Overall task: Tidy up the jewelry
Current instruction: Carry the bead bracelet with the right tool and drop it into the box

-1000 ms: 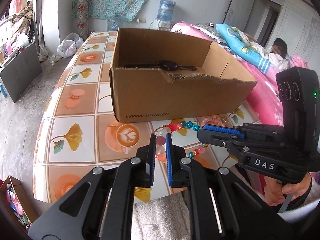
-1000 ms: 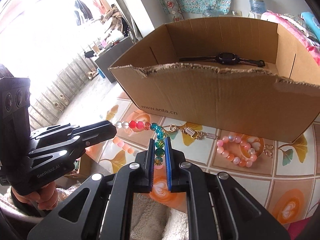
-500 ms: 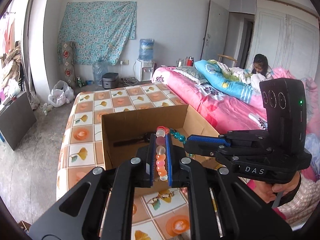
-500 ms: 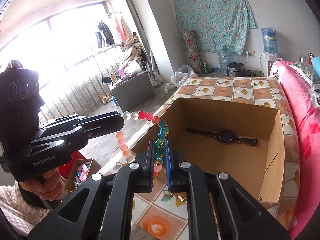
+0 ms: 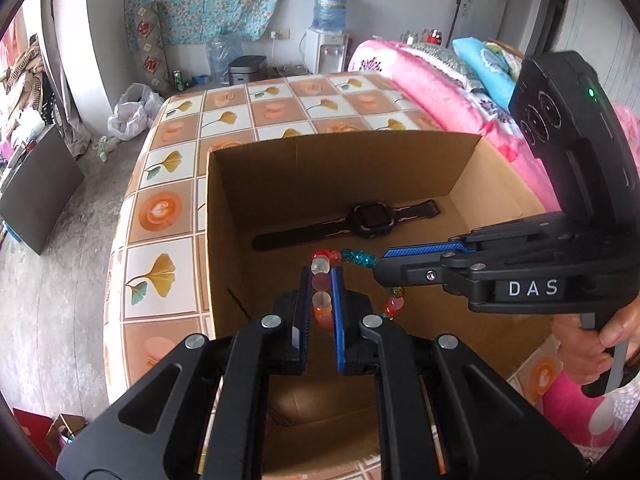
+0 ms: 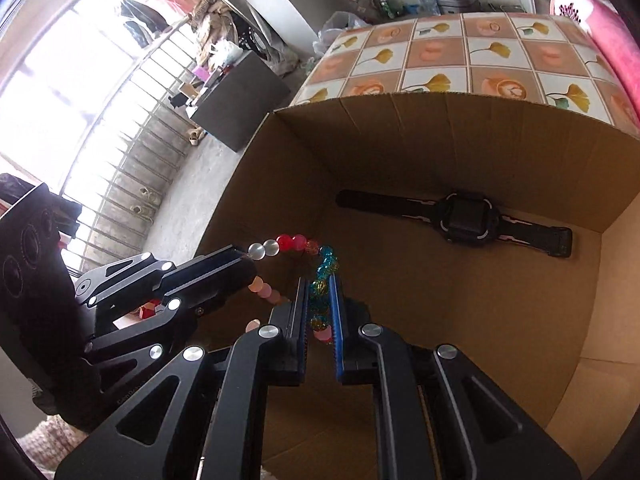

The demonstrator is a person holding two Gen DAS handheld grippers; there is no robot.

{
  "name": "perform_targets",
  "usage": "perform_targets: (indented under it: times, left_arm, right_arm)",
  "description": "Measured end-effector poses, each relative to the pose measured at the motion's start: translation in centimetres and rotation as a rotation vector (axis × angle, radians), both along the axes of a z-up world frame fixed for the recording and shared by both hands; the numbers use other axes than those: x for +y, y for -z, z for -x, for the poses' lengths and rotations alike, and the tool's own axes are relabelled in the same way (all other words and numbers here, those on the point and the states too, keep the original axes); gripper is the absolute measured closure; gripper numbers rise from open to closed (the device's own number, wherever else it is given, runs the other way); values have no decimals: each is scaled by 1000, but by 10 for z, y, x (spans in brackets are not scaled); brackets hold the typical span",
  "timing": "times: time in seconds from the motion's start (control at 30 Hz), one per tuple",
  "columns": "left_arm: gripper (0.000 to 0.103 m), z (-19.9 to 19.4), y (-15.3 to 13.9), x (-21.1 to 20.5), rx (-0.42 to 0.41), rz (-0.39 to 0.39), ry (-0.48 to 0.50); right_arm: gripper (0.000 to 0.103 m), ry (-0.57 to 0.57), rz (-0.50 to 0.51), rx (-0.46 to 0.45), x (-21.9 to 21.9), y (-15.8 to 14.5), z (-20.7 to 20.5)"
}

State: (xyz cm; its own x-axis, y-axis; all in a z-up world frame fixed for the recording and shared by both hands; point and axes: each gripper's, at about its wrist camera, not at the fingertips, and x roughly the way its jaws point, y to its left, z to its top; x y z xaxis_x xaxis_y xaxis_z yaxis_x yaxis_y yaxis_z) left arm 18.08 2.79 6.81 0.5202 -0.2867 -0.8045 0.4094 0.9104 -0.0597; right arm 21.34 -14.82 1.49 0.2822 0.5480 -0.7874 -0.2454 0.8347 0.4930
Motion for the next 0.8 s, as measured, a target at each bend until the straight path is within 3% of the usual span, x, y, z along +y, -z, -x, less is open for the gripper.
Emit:
perform_targets:
  times: [0.07,0.17,0.3,0.47,0.63,0.7,0.8]
  left_arm:
    - [91,-6,7,0,18,-38,-20]
    - [83,-7,7,7,11,-32,-35]
    - [83,3,-8,17,-57,10,-56]
    - [80,45,-28,35,-154,137,-44]
    - [80,100,-22,44,-169,249,-11]
    - [80,120,-14,44,-151,279,-8]
    - [80,134,7,38,-99,275,-42]
  right_arm:
    - [92,8,5,38,2,9,-12]
    - [92,22,4,34,0,11,-22]
    - [92,39,-21,-49,-11,-7,-5]
    - [92,55,-146,-201,-43,-39,47]
    - [92,-11,-289,-329,-66,-49,115]
    - [92,-44,-303,-341,-67,-42,141]
    - [92,-62,-287,-289,-66,-19,167]
